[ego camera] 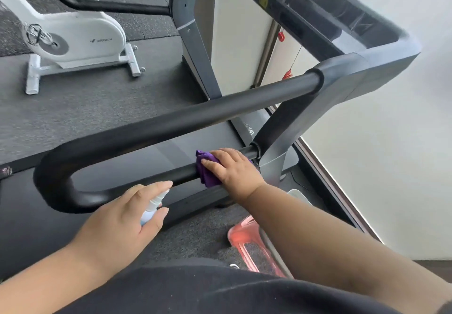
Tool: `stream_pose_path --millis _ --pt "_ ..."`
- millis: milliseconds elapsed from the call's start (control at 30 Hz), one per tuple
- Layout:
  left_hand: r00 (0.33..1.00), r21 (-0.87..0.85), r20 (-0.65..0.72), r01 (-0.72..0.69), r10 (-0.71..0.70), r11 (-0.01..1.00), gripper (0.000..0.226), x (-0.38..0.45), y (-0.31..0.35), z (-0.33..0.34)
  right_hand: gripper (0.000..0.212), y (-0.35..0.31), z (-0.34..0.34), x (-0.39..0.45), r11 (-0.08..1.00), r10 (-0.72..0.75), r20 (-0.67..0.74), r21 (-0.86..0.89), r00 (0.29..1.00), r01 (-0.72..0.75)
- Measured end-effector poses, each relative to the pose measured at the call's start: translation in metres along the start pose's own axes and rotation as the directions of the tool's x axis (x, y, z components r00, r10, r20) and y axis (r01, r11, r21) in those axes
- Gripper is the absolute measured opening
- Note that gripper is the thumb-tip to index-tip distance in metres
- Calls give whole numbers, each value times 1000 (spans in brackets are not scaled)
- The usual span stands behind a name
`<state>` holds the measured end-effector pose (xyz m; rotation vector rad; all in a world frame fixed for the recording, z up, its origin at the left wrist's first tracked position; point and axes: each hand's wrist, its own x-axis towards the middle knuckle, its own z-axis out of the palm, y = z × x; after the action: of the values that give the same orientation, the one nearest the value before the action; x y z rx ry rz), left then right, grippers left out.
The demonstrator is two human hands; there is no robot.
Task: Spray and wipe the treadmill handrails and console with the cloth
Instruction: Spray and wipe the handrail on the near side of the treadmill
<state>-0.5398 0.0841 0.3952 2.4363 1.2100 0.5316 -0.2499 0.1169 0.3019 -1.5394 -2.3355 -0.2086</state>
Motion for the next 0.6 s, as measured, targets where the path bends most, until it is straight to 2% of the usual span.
stream_pose_path --millis 167,267,367,433,500,600 --pt "997 34 -9 81 -81 996 48 8 34 9 67 50 -21 -20 987 143 86 64 986 -149" --pt "992 20 -48 121 -120 992 48 11 50 18 67 49 -39 -26 952 169 74 248 983 -182" --pt "980 -11 -68 185 -185 983 49 10 66 30 74 33 -71 -31 903 128 -85 422 988 -81" --pt "967 -33 -85 239 -241 971 51 11 78 38 68 23 -102 -27 857 133 -245 515 960 13" --pt "954 -49 -106 275 -279 960 52 13 90 44 57 21 -134 -19 825 148 -419 552 896 121" --pt "944 -63 -126 300 -306 952 53 17 106 49 61 33 -172 -2 833 217 -575 531 789 158"
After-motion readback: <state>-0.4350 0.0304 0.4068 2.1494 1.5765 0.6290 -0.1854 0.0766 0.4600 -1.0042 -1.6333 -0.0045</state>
